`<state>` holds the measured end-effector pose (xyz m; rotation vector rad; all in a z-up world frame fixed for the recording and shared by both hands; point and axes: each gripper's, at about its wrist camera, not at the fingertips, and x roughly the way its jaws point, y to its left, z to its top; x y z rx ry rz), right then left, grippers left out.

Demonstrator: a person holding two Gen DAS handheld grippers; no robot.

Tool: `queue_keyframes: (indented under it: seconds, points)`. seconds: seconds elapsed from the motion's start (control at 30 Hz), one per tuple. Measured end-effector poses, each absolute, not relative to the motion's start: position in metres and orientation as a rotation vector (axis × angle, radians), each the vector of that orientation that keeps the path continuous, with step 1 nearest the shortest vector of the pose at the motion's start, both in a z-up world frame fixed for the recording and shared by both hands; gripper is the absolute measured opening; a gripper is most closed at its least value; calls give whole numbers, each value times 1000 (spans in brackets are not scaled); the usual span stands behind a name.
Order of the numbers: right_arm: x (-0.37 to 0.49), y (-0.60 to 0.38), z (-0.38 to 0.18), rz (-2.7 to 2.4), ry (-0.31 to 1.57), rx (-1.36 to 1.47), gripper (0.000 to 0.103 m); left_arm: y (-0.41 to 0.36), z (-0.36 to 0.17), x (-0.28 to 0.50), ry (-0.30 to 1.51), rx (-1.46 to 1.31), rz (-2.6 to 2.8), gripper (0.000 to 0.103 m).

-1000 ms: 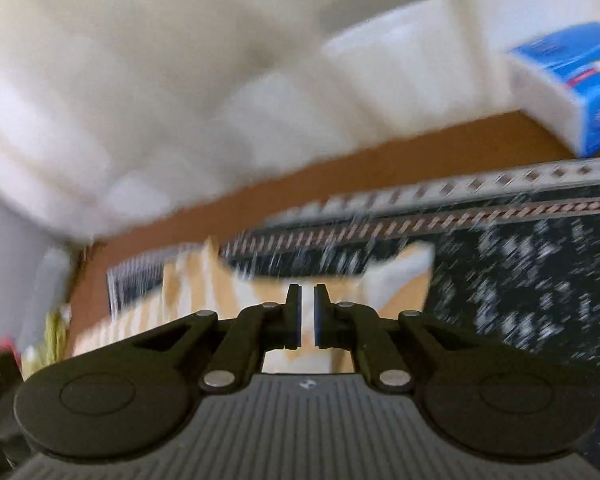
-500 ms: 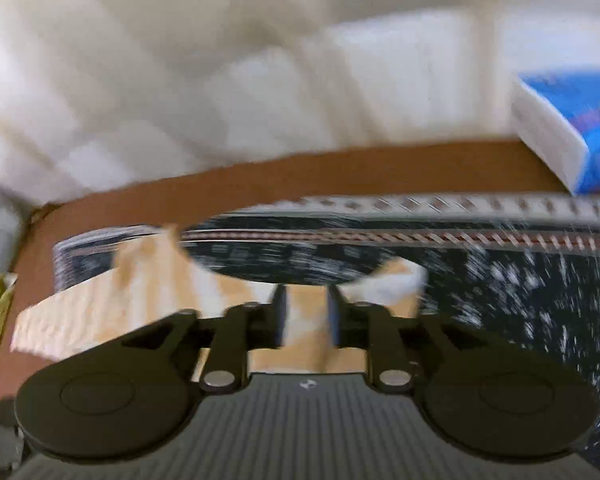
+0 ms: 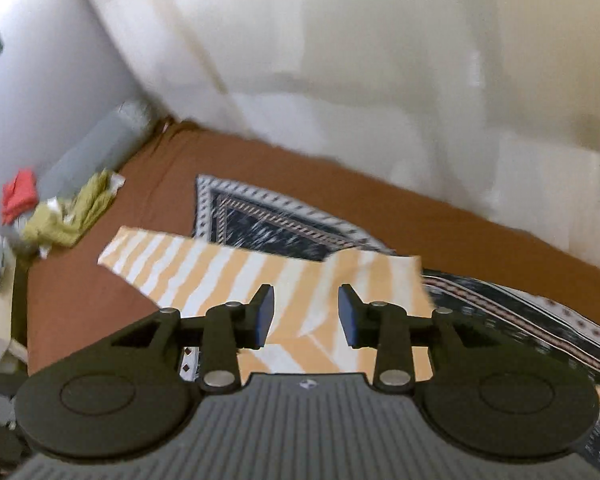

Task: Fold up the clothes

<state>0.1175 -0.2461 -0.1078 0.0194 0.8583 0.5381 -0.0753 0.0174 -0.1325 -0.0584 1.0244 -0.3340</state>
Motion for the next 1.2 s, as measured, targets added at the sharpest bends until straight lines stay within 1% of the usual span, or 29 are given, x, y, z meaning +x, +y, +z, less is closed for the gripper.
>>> queue_keyframes:
  seconds: [0.03, 0.07, 0.23, 0.3, 0.6, 0.7, 0.73, 0.83, 0.9, 0.93, 0.97, 1.0, 1.03, 1.07, 1.1, 1.2]
  points:
    - [120, -237, -110, 544, 865, -2, 45, 19, -136, -81, 1036, -62, -342, 61]
    - [123, -229, -112, 550, 873, -24, 47, 19, -140, -85, 1044, -65, -351, 61]
    - [136, -186, -122, 579, 907, -132, 47, 25, -154, -92, 1075, -96, -416, 60]
    - [142, -168, -126, 590, 921, -176, 49, 29, -157, -91, 1079, -108, -442, 60]
    - [182, -117, -145, 622, 980, -332, 50, 44, -163, -83, 1084, -179, -526, 61]
    - [194, -101, -154, 666, 1006, -388, 54, 48, -165, -79, 1088, -196, -556, 58]
    - [197, -97, -157, 673, 1013, -401, 54, 49, -165, -78, 1091, -200, -565, 58]
    - [205, -87, -167, 674, 1028, -413, 54, 53, -167, -74, 1097, -204, -578, 52]
    - [208, -83, -173, 679, 1048, -414, 54, 55, -168, -71, 1101, -207, -579, 42]
    - [209, -82, -175, 683, 1057, -417, 52, 56, -168, -70, 1103, -210, -574, 39]
    - [208, -81, -176, 689, 1064, -420, 50, 57, -169, -69, 1106, -212, -568, 24]
    - [208, -81, -177, 696, 1071, -423, 40, 58, -170, -68, 1110, -217, -563, 16]
    - [207, -81, -176, 702, 1076, -426, 18, 60, -172, -67, 1114, -225, -562, 13]
    - [207, -81, -175, 707, 1080, -427, 10, 60, -172, -66, 1114, -229, -564, 5]
    - [206, -81, -173, 713, 1083, -429, 5, 59, -172, -66, 1112, -227, -567, 3]
    - [205, -83, -167, 728, 1092, -432, 3, 58, -172, -66, 1105, -221, -573, 1]
